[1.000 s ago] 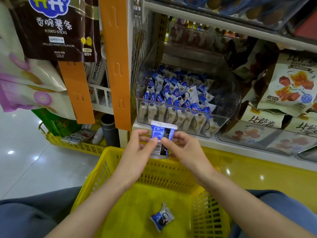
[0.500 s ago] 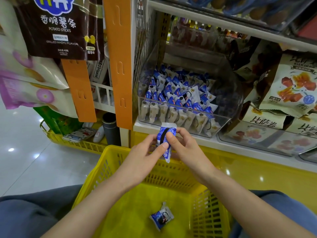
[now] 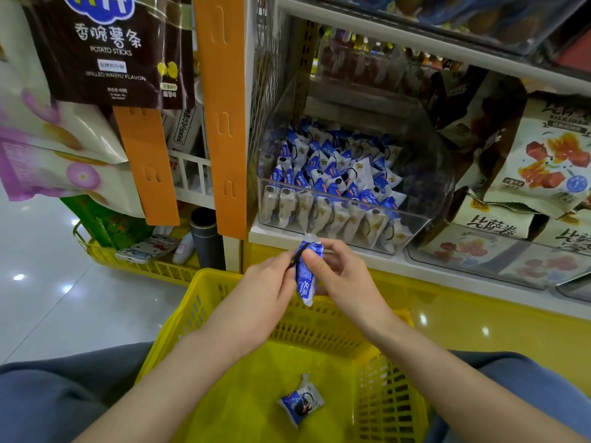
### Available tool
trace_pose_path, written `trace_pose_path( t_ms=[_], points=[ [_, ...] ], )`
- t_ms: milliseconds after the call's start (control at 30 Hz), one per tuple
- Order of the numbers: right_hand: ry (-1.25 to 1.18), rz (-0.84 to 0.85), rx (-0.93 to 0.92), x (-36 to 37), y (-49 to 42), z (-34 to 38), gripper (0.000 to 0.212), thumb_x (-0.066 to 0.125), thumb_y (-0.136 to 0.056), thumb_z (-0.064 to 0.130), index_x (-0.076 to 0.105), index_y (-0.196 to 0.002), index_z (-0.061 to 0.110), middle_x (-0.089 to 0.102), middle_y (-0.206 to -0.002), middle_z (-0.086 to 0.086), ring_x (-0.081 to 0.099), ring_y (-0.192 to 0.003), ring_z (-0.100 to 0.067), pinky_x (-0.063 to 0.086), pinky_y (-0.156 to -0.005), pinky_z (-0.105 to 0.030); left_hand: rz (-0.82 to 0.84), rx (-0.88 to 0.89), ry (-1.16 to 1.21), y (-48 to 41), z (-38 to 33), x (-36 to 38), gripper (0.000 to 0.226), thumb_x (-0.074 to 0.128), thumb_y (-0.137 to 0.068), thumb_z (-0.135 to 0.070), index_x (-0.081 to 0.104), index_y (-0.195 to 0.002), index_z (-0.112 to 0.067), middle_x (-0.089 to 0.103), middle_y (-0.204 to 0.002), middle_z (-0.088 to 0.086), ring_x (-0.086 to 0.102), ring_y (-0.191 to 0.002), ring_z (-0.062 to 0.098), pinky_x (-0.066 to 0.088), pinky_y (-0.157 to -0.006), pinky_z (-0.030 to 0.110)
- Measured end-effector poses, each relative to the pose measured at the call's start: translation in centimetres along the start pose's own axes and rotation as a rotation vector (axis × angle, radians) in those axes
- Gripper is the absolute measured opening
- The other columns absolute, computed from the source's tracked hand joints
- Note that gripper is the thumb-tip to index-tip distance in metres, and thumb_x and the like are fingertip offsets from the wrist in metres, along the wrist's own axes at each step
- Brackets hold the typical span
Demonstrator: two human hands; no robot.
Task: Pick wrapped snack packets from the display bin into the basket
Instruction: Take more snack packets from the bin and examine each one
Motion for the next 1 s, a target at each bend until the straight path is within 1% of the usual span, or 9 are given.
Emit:
trace_pose_path(
  t_ms=[100,167,367,500,600,767,833,900,1000],
  points=[
    [0.130,-0.010,-0.080,0.2,0.1,-0.2,0.020,0.062,-0.086,0.024,0.053,-0.102,0.031,0.066,-0.102,-0.001,0.067,-0.086,-0.019,0.058,-0.072,-0.037,-0.063,-0.026,-0.097,0.4,0.0,-0.3,0.028,0.036,-0.097,-0.029,0.042,-0.125,-0.027,0.059,-0.092,-0.005,0.058,-0.080,0.010,0.050,-0.066,0.028],
    [0.178,0.003,-0.128,0.5,0.2,-0.1,0.023,0.063,-0.085,0.027,0.052,-0.103,0.035,0.066,-0.101,0.007,0.065,-0.090,-0.017,0.058,-0.074,-0.037,-0.106,0.005,-0.174,0.4,-0.2,-0.5,0.024,0.034,-0.097,-0.030,0.043,-0.118,-0.022,0.061,-0.088,0.000,0.059,-0.077,0.018,0.047,-0.060,0.034],
    [0.241,-0.010,-0.208,0.8,0.2,0.3,0.023,0.063,-0.085,0.028,0.049,-0.099,0.040,0.064,-0.094,0.015,0.059,-0.079,0.004,0.049,-0.071,-0.013,-0.158,0.025,-0.116,0.1,0.0,-0.9,0.021,0.035,-0.097,-0.024,0.050,-0.109,-0.017,0.045,-0.065,-0.009,0.048,-0.057,0.012,0.032,-0.050,0.024],
    [0.239,0.019,-0.214,0.8,0.2,0.7,0.031,0.064,-0.085,0.025,0.050,-0.111,0.035,0.063,-0.101,0.012,0.060,-0.086,-0.001,0.051,-0.074,-0.017,-0.206,-0.033,0.026,-0.4,0.5,-1.4,0.023,0.040,-0.095,-0.010,0.059,-0.108,-0.011,0.054,-0.069,-0.007,0.053,-0.058,0.002,0.039,-0.053,0.014],
    [0.253,0.094,-0.191,1.2,0.3,0.6,0.050,0.069,-0.082,0.020,0.047,-0.126,0.027,0.060,-0.110,0.006,0.060,-0.089,-0.001,0.053,-0.073,-0.019,-0.258,-0.117,0.101,-0.5,1.3,-1.9,0.021,0.039,-0.096,-0.008,0.053,-0.100,-0.023,0.051,-0.069,-0.016,0.053,-0.059,-0.005,0.037,-0.054,0.003],
    [0.190,0.023,-0.117,0.0,-0.2,0.5,0.055,0.068,-0.082,0.022,0.041,-0.130,0.022,0.061,-0.113,0.004,0.061,-0.091,-0.002,0.054,-0.083,-0.030,-0.056,-0.236,0.483,-0.7,2.1,0.5,0.027,0.037,-0.097,-0.004,0.048,-0.094,-0.029,0.068,-0.087,0.001,0.068,-0.074,0.008,0.056,-0.067,0.023],
    [0.168,0.001,-0.064,-0.4,-0.4,0.0,0.063,0.069,-0.081,0.025,0.037,-0.135,0.017,0.060,-0.115,0.003,0.061,-0.096,-0.008,0.053,-0.087,-0.033,-0.023,-0.231,0.538,-0.7,1.8,0.7,0.036,0.036,-0.095,0.003,0.049,-0.094,-0.030,0.067,-0.090,-0.004,0.067,-0.073,0.001,0.054,-0.063,0.018],
    [0.181,-0.015,-0.052,-0.4,-0.5,-0.3,0.069,0.071,-0.078,0.027,0.036,-0.137,0.016,0.058,-0.112,0.008,0.059,-0.096,-0.006,0.052,-0.087,-0.030,-0.034,-0.230,0.535,-1.0,1.8,0.3,0.039,0.037,-0.094,0.005,0.054,-0.092,-0.030,0.065,-0.091,-0.008,0.064,-0.070,-0.006,0.050,-0.060,0.011],
    [0.302,-0.055,-0.119,-0.6,-0.4,0.1,0.070,0.076,-0.073,0.029,0.040,-0.132,0.022,0.052,-0.102,0.023,0.053,-0.089,0.009,0.047,-0.077,-0.013,-0.058,-0.305,0.702,-0.9,2.0,0.3,0.030,0.037,-0.098,-0.009,0.059,-0.092,-0.027,0.067,-0.086,-0.009,0.064,-0.069,-0.005,0.049,-0.057,0.012]
  ],
)
Point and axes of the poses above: each hand's wrist, its own y-axis away from the middle knuckle, its own x-axis out of the palm, z = x × y, the point moved 7 cm from there along -y, towards the middle knuckle
